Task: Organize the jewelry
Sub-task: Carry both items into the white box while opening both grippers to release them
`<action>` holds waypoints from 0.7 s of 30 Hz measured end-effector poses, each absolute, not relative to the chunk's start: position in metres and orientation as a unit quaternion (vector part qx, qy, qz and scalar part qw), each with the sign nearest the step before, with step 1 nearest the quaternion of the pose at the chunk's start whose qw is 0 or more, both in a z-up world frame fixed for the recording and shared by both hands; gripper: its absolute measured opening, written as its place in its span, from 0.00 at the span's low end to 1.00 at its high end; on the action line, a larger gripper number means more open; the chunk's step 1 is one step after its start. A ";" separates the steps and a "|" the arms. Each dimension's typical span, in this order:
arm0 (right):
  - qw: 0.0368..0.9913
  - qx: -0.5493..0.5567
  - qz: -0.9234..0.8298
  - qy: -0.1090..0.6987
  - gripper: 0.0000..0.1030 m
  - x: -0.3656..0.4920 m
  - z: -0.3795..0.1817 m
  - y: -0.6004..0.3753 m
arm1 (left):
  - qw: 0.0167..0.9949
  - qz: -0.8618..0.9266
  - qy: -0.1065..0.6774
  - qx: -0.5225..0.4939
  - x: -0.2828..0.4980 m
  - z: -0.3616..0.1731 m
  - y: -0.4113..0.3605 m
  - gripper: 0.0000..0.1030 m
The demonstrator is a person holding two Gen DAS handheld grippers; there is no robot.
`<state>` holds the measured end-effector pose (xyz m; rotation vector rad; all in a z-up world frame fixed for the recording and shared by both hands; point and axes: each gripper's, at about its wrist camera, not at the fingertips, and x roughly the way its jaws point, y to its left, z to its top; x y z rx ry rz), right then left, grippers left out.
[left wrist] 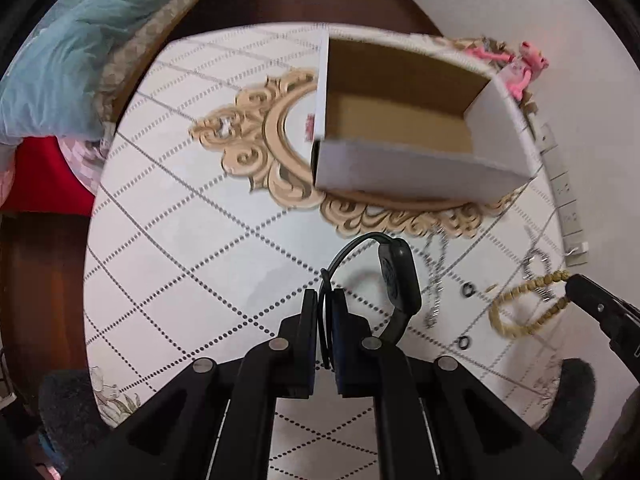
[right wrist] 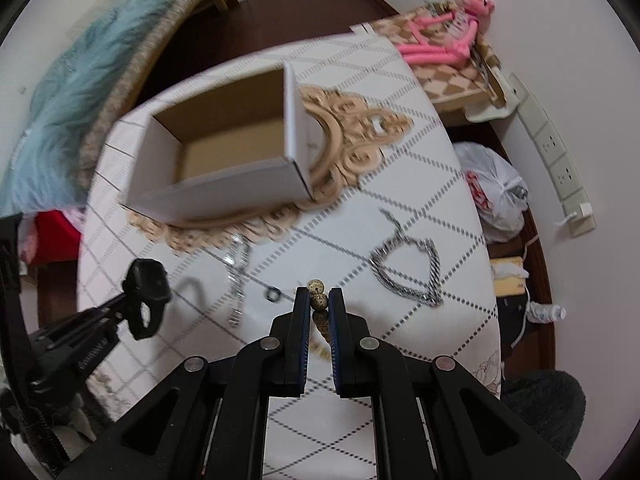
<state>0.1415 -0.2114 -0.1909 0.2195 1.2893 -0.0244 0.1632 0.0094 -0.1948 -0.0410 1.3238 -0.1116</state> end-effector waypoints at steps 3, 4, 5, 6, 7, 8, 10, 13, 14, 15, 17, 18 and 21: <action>0.806 0.109 0.009 0.582 0.09 0.147 -0.167 -0.207 | 0.799 -0.059 0.598 -0.023 0.168 -0.173 0.009 0.04; 0.809 0.109 0.013 0.577 0.09 0.151 -0.161 -0.207 | 0.803 -0.062 0.592 -0.026 0.171 -0.164 0.009 0.04; 0.813 0.110 0.019 0.571 0.09 0.155 -0.153 -0.206 | 0.807 -0.064 0.586 -0.028 0.175 -0.157 0.006 0.04; 0.817 0.111 0.026 0.565 0.09 0.159 -0.145 -0.205 | 0.811 -0.067 0.581 -0.029 0.179 -0.151 0.005 0.04; 0.821 0.112 0.033 0.559 0.09 0.165 -0.137 -0.204 | 0.813 -0.069 0.577 -0.030 0.184 -0.147 0.005 0.04; 0.824 0.112 0.037 0.554 0.09 0.170 -0.130 -0.203 | 0.816 -0.071 0.572 -0.032 0.189 -0.141 0.003 0.04; 0.830 0.114 0.050 0.544 0.09 0.184 -0.117 -0.202 | 0.822 -0.072 0.564 -0.031 0.201 -0.134 -0.001 0.04; 0.837 0.110 0.060 0.533 0.09 0.206 -0.105 -0.199 | 0.825 -0.075 0.559 -0.031 0.222 -0.129 -0.005 0.04; 0.838 0.109 0.062 0.531 0.09 0.214 -0.103 -0.198 | 0.825 -0.076 0.559 -0.030 0.230 -0.129 -0.007 0.04; 0.838 0.107 0.064 0.531 0.09 0.221 -0.102 -0.197 | 0.823 -0.077 0.562 -0.029 0.238 -0.130 -0.008 0.04; 0.836 0.108 0.066 0.534 0.09 0.238 -0.104 -0.196 | 0.820 -0.079 0.566 -0.032 0.251 -0.134 -0.011 0.04; 0.834 0.107 0.069 0.537 0.09 0.245 -0.106 -0.194 | 0.818 -0.079 0.569 -0.029 0.259 -0.137 -0.013 0.04; 0.825 0.104 0.068 0.551 0.09 0.269 -0.119 -0.192 | 0.811 -0.080 0.578 -0.035 0.277 -0.145 -0.015 0.06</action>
